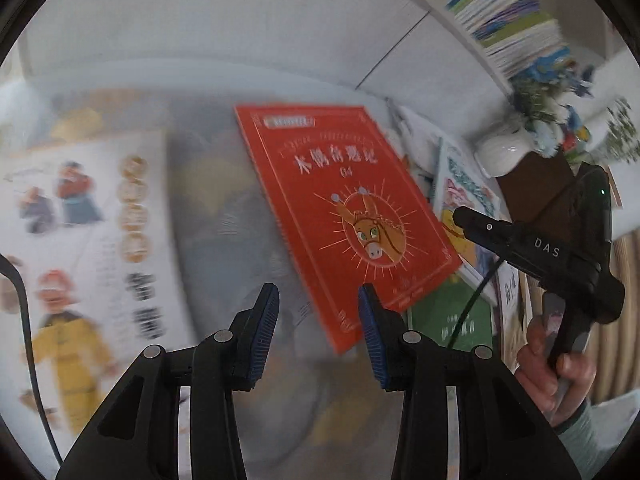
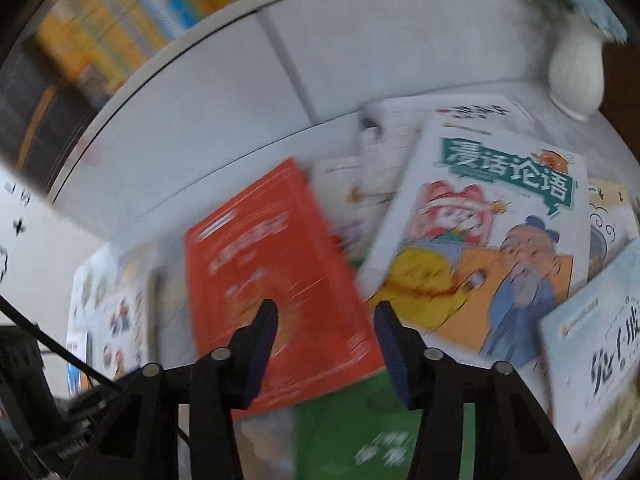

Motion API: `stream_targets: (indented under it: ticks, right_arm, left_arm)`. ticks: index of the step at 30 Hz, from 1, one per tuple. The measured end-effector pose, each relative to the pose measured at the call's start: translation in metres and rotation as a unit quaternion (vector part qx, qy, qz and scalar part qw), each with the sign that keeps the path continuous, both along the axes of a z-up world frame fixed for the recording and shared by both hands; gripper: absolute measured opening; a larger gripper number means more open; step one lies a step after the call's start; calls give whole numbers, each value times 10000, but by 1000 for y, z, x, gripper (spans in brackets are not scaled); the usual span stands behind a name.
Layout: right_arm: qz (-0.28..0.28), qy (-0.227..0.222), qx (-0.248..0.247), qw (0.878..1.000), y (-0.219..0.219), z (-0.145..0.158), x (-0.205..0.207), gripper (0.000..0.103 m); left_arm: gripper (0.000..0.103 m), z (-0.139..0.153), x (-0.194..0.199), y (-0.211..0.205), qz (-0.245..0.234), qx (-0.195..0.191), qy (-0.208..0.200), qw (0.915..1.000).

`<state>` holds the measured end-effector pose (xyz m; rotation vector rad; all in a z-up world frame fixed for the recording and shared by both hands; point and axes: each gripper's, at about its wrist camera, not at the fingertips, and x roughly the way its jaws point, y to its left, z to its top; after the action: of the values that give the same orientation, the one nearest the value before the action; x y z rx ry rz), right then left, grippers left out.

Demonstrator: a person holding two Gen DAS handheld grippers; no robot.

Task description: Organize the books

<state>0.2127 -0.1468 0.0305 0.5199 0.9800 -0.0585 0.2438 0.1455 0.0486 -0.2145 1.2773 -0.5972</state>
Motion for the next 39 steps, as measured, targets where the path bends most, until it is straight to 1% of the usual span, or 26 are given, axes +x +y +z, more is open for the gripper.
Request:
stream_targets:
  ticks: [3,4,5,6,7,8,10,12,14,17,19,20,21,22,23,24,25,28,30,31,33,34,35,36,37,39]
  right_arm:
    - [134,185,22,9997,-3,-13,20,41]
    - [238,222,68,9994,0,-18,23,41]
    - [375,278,110,9988,6,-23,24,42]
    - [407,251,-22,9989,11,-21,27,43]
    - [463,252,-233,9983,17,-19,26,43]
    - [512,299,-282,9978,20,-19,24,43]
    - [597,316,-70,9977,20,-18,14,43]
    - [736,350,90,9966,20,-18,3,43]
    - [942,385,58,9948,31,-15,-20,43]
    - [1170,493,-23,9919,51,-20,-70,44]
    - [1269,646,126,9897,62,-32,-117,44]
    - [1286,696,196,9891,63,-36,-130,44]
    - [1308,806,324,9876,66,-44,-157,44]
    - [1342,882,378,9863,68,-49,-173,44]
    - [1386,955,412,9849,71,-54,-189,44]
    - [1442,1031,476,9830,73,-62,-212,43]
    - [1437,1041,505,9828,74,-65,-225,43]
    - [1220,949,423,9871,70,-66,-255,42]
    - [1036,858,134,9908,72,-64,-263,42]
    - [914,851,-109,9921,75,-65,-265,43]
    - [890,805,-232,9925,80,-65,-262,43]
    - [982,720,-157,9924,85,-64,-261,43]
    - [1080,662,59,9919,89,-65,-260,44]
    - [1032,639,81,9926,90,-65,-259,44]
    - [1016,626,122,9928,88,-65,-257,44]
    - [980,557,391,9929,83,-67,-257,45]
  left_arm:
    - [37,-16,5,-19,-50,30,280,9996]
    - [39,-24,5,-25,-104,28,502,9987]
    - [38,-26,4,-26,-72,71,525,9986]
    - [38,-26,3,-25,-50,18,487,9988]
    - [38,-26,2,-21,-16,-89,552,9984]
    - [38,-26,2,-16,25,-190,638,9978]
    - [38,-22,-6,-3,42,-398,777,9962]
    - [38,-16,-24,6,-40,-370,715,9967]
    - [38,-9,-53,12,-235,-266,661,9972]
    - [38,-11,-105,27,-388,-124,760,9963]
    - [38,-18,-152,38,-496,-98,922,9945]
    - [38,-20,-166,43,-526,-91,969,9939]
    - [38,-23,-188,47,-567,-109,1020,9931]
    - [38,-25,-208,52,-567,-184,1055,9926]
    - [38,-26,-218,56,-518,-256,1085,9924]
    - [37,-27,-232,63,-369,-366,1155,9920]
    - [36,-28,-242,69,-200,-429,1206,9916]
    - [32,-27,-258,81,194,-405,1149,9924]
    - [30,-26,-263,81,259,-327,1062,9935]
    - [30,-27,-265,79,232,-306,1020,9940]
    - [30,-29,-259,70,186,-540,1062,9927]
    - [30,-35,-258,71,222,-791,1212,9892]
    - [30,-40,-250,65,280,-959,1305,9864]
    - [30,-43,-247,65,366,-1338,1476,9793]
    - [30,-44,-246,65,419,-1791,1643,9691]
    - [31,-35,-249,62,421,-2299,1620,9587]
